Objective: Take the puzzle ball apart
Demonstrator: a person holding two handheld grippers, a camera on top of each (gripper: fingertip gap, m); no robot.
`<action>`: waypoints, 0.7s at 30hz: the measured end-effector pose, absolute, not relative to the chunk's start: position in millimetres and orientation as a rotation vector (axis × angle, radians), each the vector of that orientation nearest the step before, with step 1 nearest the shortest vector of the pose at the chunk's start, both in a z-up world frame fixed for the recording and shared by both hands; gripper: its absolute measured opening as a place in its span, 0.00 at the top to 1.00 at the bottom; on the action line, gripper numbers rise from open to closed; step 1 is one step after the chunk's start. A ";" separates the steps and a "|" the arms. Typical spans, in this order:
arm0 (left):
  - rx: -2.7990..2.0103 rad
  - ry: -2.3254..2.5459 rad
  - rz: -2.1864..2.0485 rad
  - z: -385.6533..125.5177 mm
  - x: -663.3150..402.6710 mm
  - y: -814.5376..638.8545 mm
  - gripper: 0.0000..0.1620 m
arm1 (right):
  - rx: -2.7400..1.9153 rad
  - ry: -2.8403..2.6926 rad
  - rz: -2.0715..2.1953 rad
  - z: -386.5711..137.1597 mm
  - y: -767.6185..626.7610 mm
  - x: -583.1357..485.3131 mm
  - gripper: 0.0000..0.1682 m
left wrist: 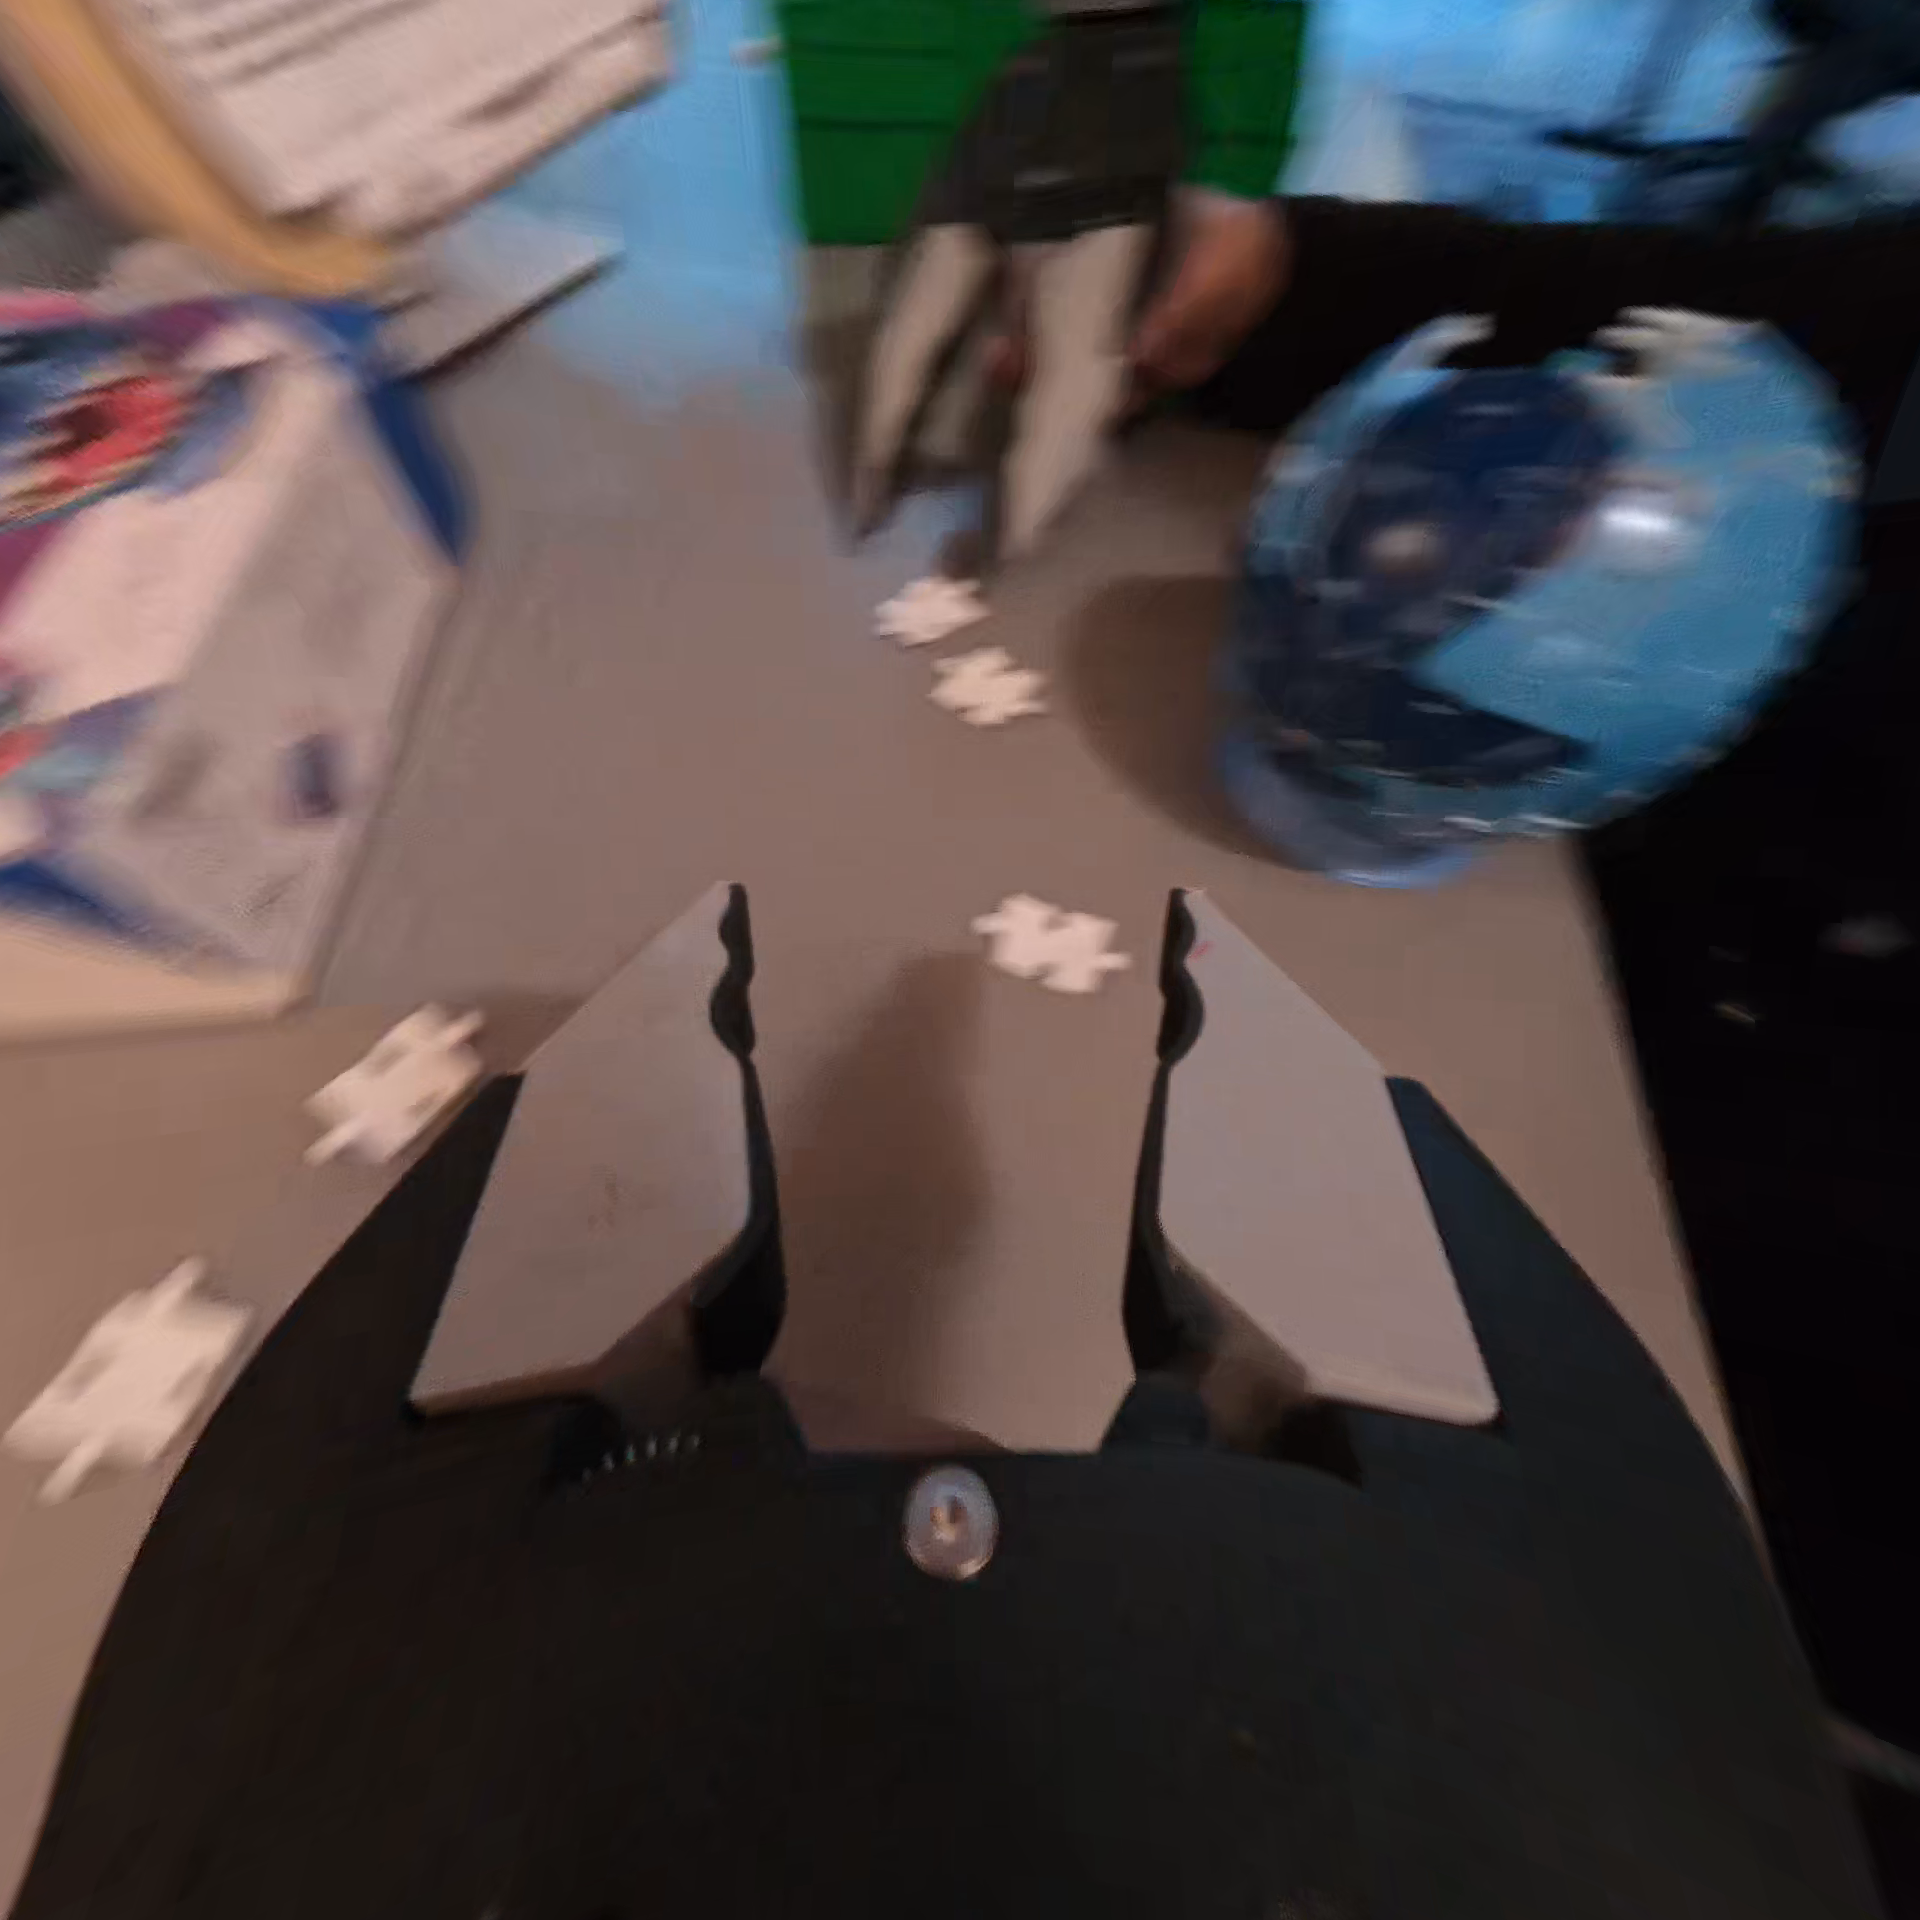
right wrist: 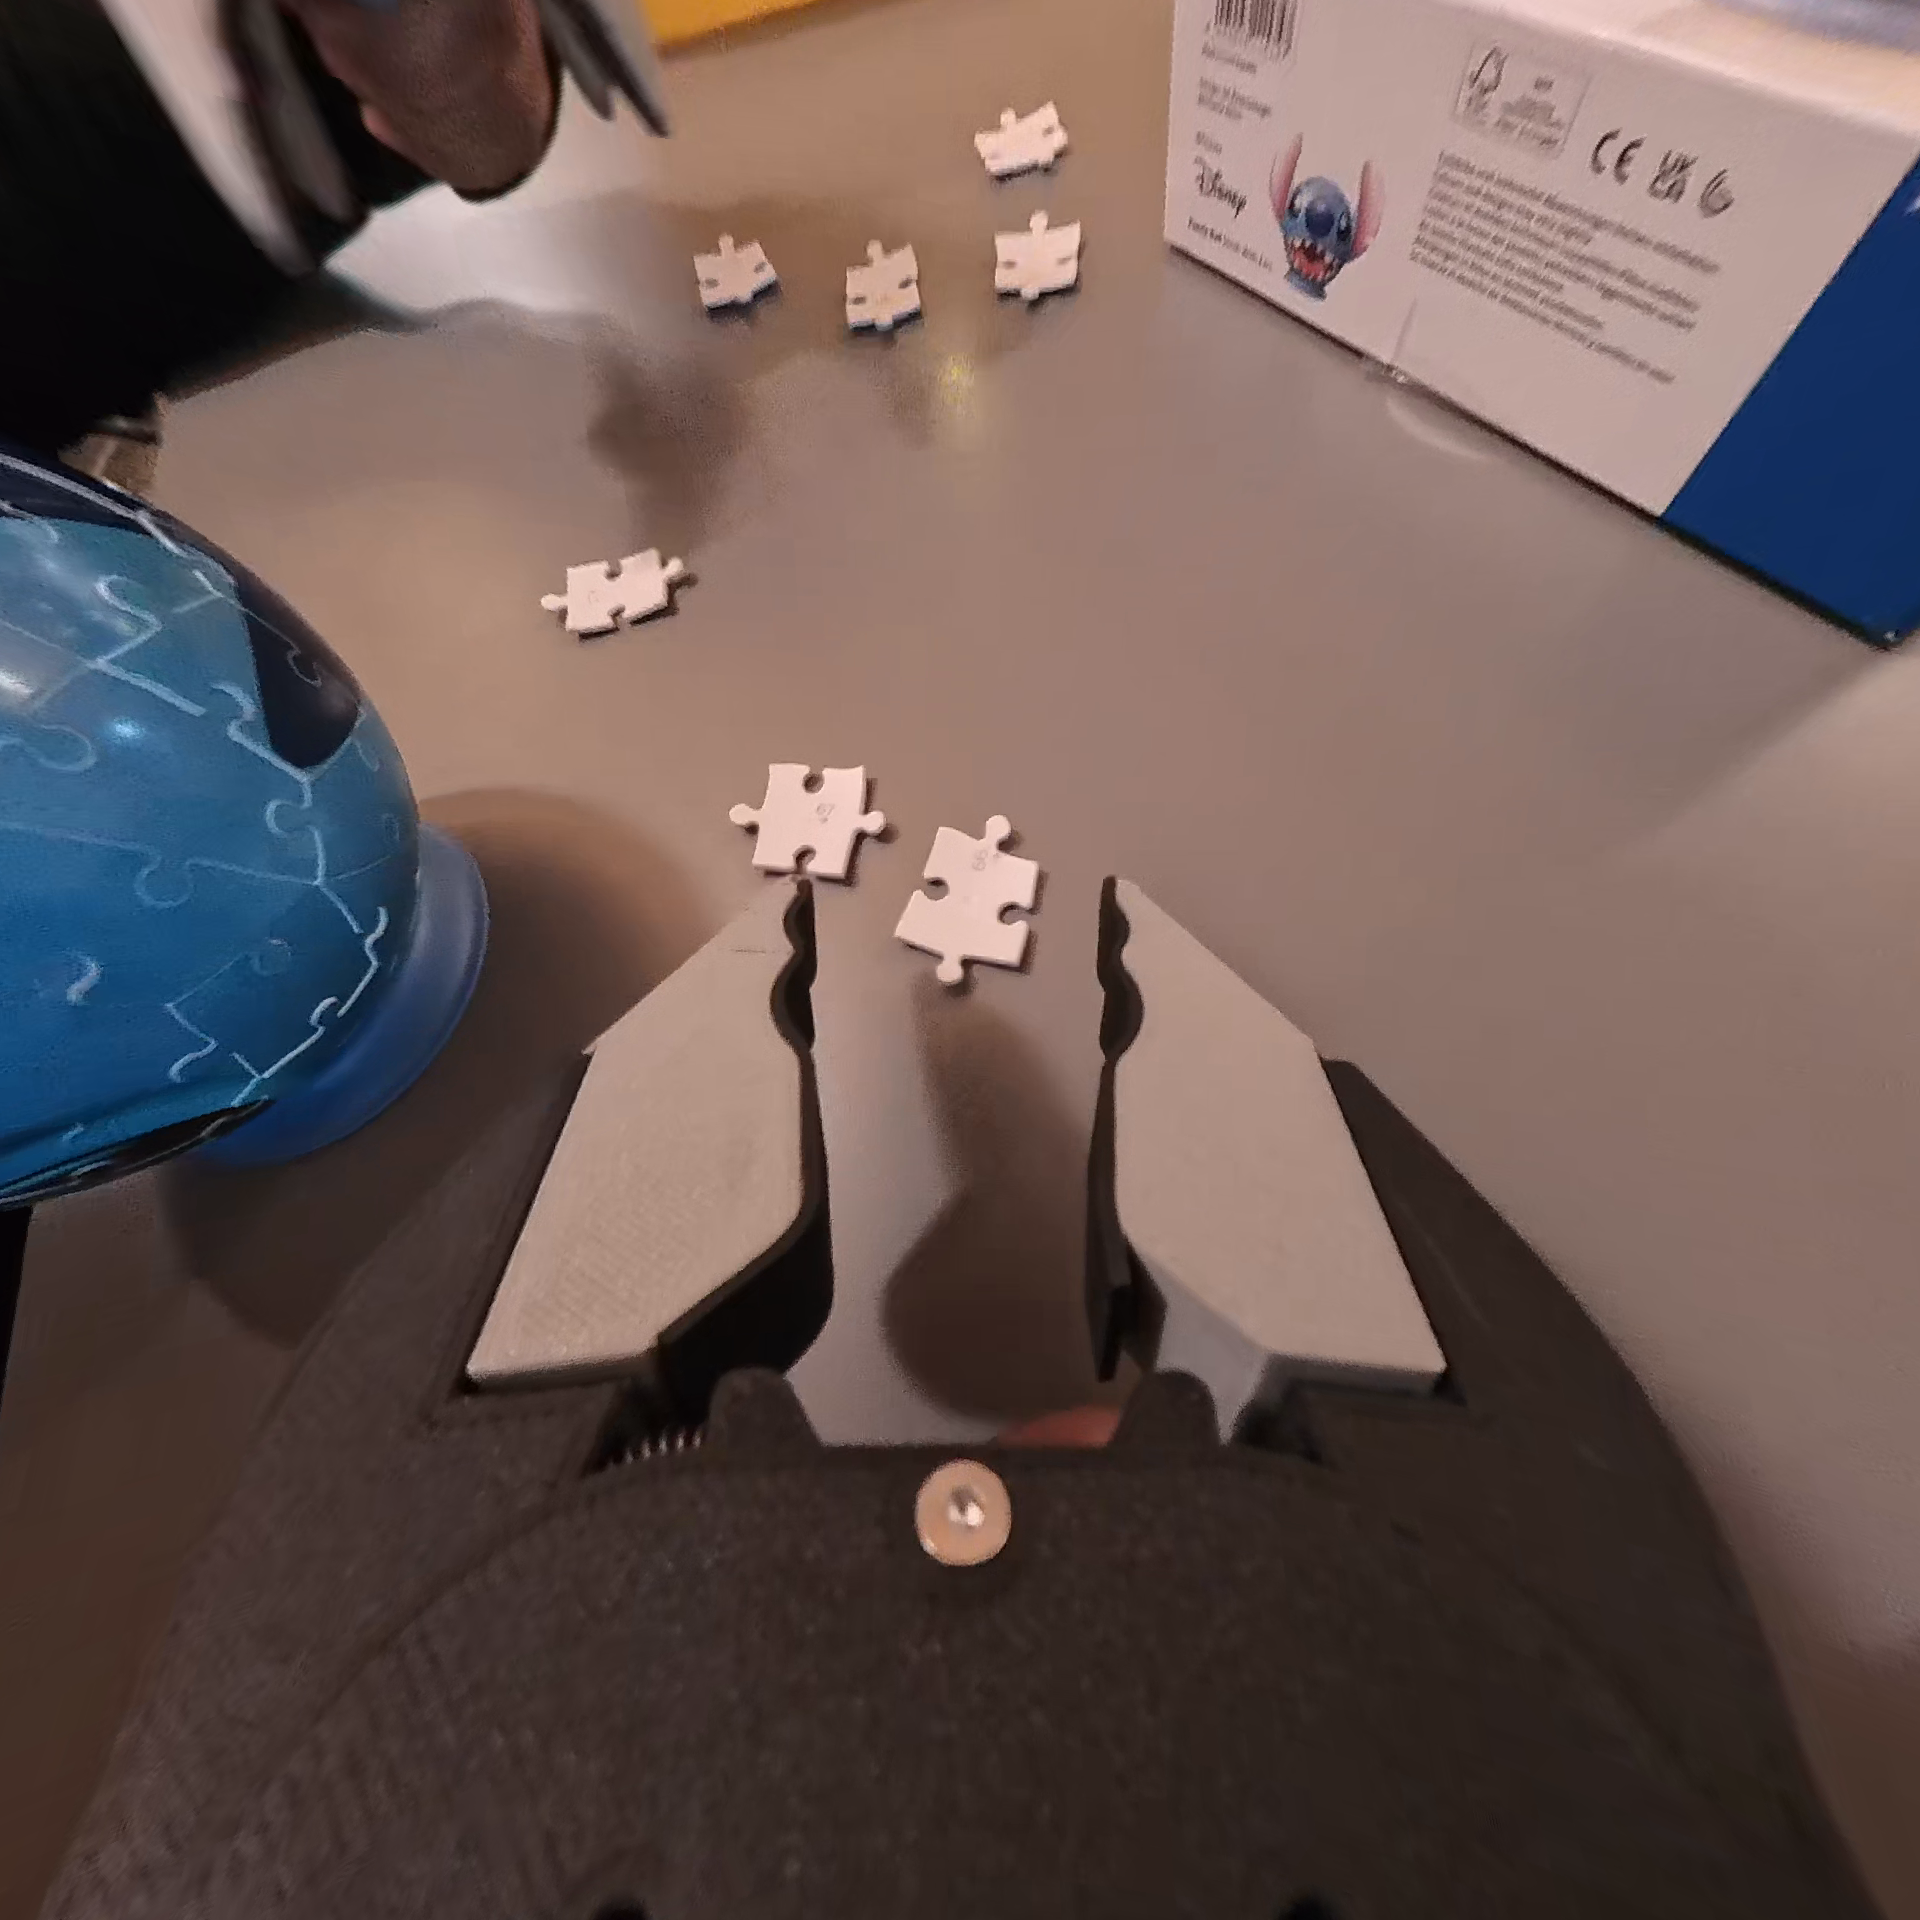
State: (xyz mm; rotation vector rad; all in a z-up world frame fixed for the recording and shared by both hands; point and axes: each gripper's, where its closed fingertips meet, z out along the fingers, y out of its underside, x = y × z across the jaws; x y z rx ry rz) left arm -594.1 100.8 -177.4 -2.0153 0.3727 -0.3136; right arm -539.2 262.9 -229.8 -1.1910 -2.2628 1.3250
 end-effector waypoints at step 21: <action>-1.870 0.675 -0.550 -180.4 -452.0 115.1 0.41 | -1.271 -2.068 1.084 -232.3 281.7 -544.2 0.97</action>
